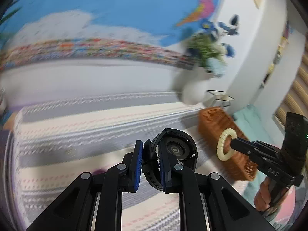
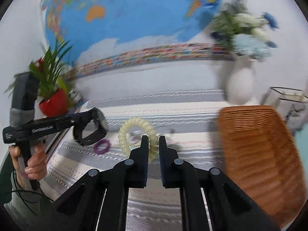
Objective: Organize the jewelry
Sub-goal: 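Drop the watch from left tool into wicker basket while right tool drops bracelet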
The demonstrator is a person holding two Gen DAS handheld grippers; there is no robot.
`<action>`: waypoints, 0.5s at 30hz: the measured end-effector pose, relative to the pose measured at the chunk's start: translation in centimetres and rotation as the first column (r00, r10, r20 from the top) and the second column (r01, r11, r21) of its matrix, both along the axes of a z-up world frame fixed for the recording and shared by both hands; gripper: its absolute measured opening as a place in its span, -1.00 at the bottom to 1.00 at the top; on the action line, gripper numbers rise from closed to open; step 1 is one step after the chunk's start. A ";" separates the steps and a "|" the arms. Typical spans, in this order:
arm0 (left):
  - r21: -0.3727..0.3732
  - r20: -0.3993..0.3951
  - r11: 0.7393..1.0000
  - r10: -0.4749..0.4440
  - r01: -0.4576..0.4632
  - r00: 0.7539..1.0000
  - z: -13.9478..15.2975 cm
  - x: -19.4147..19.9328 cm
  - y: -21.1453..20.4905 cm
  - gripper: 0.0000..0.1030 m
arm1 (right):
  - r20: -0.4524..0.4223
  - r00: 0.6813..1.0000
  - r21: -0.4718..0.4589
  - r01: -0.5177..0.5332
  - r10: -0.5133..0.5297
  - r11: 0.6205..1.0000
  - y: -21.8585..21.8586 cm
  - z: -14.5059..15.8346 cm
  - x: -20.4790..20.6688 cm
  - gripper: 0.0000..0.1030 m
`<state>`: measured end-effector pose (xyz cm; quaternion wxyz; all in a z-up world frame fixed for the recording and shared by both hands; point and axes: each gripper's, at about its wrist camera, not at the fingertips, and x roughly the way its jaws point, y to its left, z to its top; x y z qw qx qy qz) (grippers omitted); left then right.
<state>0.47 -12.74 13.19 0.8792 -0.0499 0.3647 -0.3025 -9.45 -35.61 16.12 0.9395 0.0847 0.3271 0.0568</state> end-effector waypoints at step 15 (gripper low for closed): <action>0.079 -0.030 0.963 -0.255 0.256 0.967 1.0 3.0 -25.5 -0.70 | -0.253 0.911 0.010 0.340 -0.327 0.940 -19.8 -4.9 -0.9 -0.76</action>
